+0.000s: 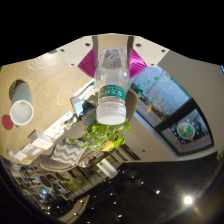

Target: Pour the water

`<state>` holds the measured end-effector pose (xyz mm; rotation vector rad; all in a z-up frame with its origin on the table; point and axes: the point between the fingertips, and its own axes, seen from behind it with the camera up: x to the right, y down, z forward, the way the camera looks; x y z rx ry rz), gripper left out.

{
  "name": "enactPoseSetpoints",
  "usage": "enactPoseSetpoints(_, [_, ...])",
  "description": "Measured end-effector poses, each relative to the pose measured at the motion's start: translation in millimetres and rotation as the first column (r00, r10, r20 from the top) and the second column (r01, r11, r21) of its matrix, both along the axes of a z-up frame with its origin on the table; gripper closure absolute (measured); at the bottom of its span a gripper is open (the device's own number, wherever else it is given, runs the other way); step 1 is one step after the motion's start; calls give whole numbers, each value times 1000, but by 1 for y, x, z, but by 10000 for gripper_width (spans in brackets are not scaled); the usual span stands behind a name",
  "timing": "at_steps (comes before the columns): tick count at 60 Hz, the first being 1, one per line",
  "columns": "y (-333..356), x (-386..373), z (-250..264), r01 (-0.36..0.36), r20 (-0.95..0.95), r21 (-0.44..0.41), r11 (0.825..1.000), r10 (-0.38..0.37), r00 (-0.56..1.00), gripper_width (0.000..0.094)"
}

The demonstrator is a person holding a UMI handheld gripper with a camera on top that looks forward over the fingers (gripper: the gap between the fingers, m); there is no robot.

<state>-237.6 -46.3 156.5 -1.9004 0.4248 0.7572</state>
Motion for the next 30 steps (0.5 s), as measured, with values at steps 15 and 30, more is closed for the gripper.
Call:
enactPoseSetpoints(15, [12, 75, 59, 104, -701, -84, 991, -133, 700, 547])
enactPoseSetpoints(30, [27, 126, 21, 77, -930, -205, 976, -218, 297, 545])
